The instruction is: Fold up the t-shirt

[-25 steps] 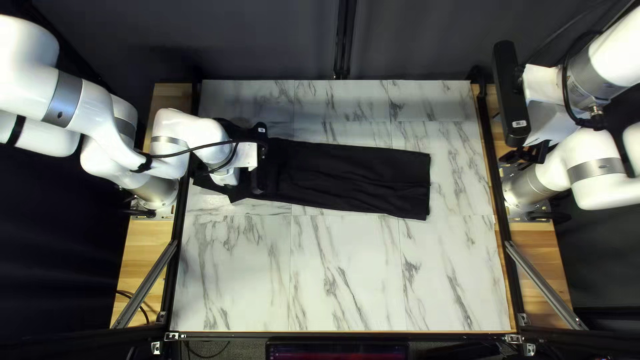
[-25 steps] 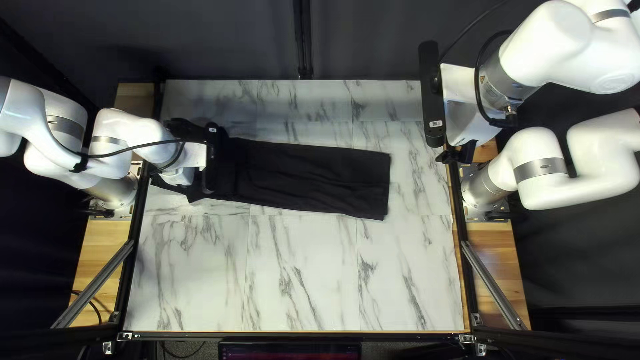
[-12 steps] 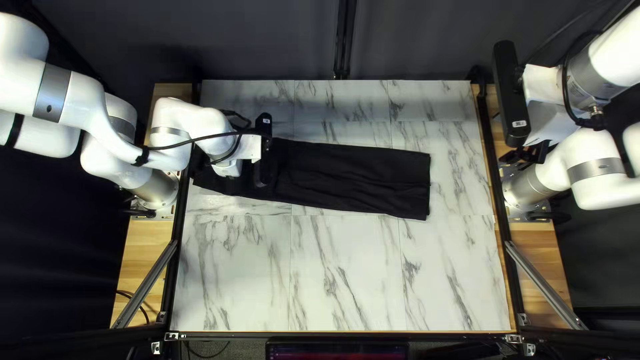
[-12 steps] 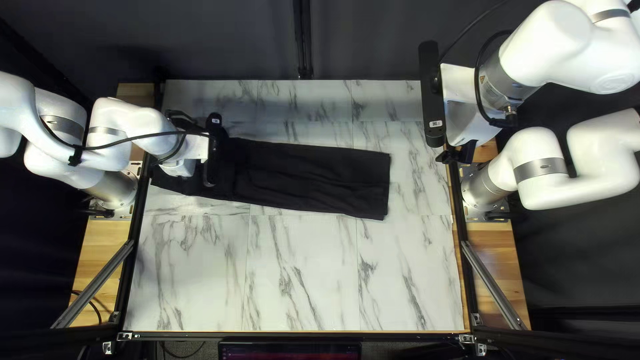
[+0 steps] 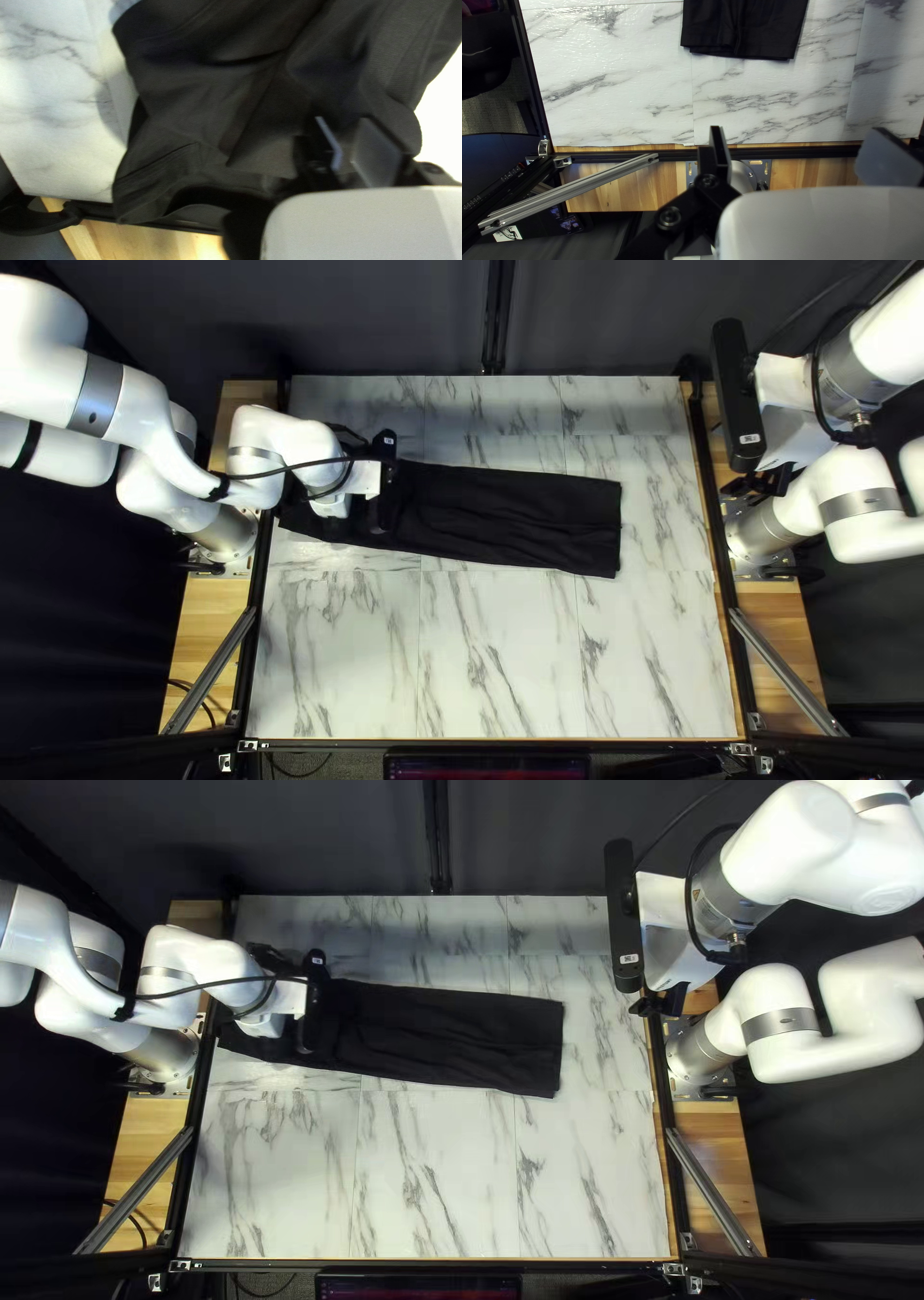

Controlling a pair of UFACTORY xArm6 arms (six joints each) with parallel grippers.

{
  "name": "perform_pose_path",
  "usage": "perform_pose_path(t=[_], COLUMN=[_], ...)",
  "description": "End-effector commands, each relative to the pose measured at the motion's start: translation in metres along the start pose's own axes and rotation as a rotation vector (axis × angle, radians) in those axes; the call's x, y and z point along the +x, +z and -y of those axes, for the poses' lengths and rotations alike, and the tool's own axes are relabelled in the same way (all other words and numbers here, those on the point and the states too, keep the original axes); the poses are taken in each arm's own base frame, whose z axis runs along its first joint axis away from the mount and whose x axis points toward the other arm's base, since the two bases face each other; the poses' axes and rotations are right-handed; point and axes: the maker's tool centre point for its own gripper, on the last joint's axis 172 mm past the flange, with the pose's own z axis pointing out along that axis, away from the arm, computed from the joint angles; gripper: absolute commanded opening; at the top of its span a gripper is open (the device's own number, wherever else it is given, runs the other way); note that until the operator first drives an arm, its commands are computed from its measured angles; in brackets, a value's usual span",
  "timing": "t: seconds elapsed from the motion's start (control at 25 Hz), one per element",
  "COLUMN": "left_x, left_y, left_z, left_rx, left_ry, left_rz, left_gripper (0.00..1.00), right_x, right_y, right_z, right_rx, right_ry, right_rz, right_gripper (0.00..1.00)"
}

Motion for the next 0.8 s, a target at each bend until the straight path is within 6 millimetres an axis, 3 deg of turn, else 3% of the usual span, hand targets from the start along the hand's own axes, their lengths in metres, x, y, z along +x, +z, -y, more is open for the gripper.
perform_pose_path(t=[0.04,0.16,0.48,0.8], left_x=[0.005,0.011,0.044,0.078], left_y=[-0.008,-0.005,0.003,0.008], left_z=[-0.005,-0.005,-0.035,-0.041], left_rx=[0.004,0.002,0.020,0.116], left_ry=[0.000,-0.002,0.000,0.008], left_rz=[-0.007,-0.016,-0.067,-0.085], left_gripper=[1.00,1.00,1.00,1.00], right_x=[0.000,0.000,0.000,0.000], right_y=[0.000,0.000,0.000,0.000], right_z=[0.000,0.000,0.000,0.000], right_rx=[0.000,0.000,0.000,0.000], right_ry=[0.000,0.000,0.000,0.000], right_rz=[0.000,0.000,0.000,0.000], right_gripper=[1.00,1.00,1.00,1.00])
